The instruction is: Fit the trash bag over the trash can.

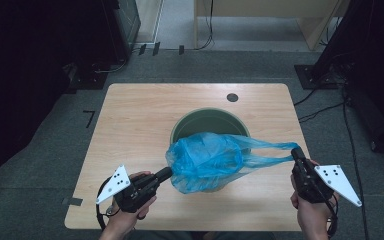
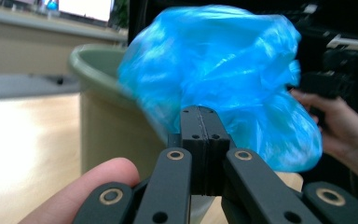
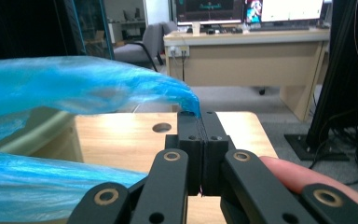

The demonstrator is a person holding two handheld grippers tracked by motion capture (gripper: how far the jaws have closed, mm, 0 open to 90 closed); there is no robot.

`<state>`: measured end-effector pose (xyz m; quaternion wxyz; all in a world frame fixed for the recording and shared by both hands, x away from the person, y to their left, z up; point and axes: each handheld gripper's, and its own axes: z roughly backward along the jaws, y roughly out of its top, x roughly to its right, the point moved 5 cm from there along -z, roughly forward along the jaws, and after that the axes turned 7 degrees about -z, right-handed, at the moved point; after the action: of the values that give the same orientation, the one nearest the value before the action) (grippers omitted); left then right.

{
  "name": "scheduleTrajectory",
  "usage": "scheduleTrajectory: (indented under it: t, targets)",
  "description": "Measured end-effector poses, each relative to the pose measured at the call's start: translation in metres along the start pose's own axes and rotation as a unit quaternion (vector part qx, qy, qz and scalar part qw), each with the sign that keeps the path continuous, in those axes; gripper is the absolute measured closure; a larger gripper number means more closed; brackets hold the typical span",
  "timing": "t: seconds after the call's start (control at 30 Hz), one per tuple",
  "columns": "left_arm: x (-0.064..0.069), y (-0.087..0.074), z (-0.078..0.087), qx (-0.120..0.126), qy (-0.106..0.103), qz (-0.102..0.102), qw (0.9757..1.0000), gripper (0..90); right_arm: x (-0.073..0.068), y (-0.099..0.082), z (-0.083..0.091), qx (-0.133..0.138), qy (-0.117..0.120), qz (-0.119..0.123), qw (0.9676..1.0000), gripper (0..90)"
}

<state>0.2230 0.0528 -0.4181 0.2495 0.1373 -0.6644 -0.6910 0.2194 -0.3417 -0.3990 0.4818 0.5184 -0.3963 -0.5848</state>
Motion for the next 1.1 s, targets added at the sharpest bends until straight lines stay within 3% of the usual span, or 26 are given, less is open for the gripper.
scheduleTrajectory:
  t: [0.2, 0.27, 0.47, 0.53, 0.6, 0.63, 0.7, 0.77, 0.87, 0.93, 1.1]
  targets:
    - [-0.013, -0.015, -0.005, -0.046, 0.032, -0.018, 0.9983, 90.0, 0.011, -0.014, -0.01, -0.03, -0.011, -0.001, 0.9995, 90.0]
    - [-0.019, -0.018, -0.004, -0.048, 0.036, -0.019, 0.998, 90.0, 0.014, -0.02, -0.015, -0.038, -0.02, 0.003, 0.9991, 90.0]
    - [-0.042, -0.024, -0.005, -0.046, 0.082, -0.001, 0.9956, 90.0, 0.021, -0.035, -0.025, -0.058, -0.032, 0.006, 0.9978, 90.0]
    - [-0.046, -0.029, -0.01, -0.058, 0.105, -0.019, 0.9926, 90.0, 0.018, -0.043, -0.029, -0.068, -0.033, 0.021, 0.9969, 90.0]
    - [-0.051, -0.039, -0.017, -0.082, 0.142, -0.033, 0.9859, 90.0, 0.017, -0.053, -0.034, -0.081, -0.037, 0.027, 0.9957, 90.0]
    - [-0.055, -0.044, -0.019, -0.092, 0.156, -0.028, 0.9831, 90.0, 0.017, -0.057, -0.036, -0.088, -0.042, 0.027, 0.9948, 90.0]
    - [-0.064, -0.054, -0.02, -0.097, 0.172, 0.005, 0.9804, 90.0, 0.019, -0.065, -0.04, -0.099, -0.046, 0.022, 0.9938, 90.0]
    - [-0.067, -0.053, -0.016, -0.089, 0.183, 0.019, 0.9789, 90.0, 0.019, -0.066, -0.04, -0.098, -0.039, 0.017, 0.9943, 90.0]
    - [-0.063, -0.035, -0.007, -0.053, 0.188, 0.005, 0.9808, 88.1, 0.011, -0.059, -0.035, -0.082, -0.026, 0.031, 0.9958, 90.0]
    - [-0.058, -0.02, 0.002, -0.017, 0.188, 0.002, 0.9819, 84.1, 0.009, -0.057, -0.033, -0.076, -0.023, 0.03, 0.9964, 90.0]
    - [-0.043, 0.004, 0.013, 0.024, 0.183, -0.016, 0.9826, 72.4, 0.006, -0.053, -0.03, -0.069, -0.022, 0.028, 0.997, 90.0]
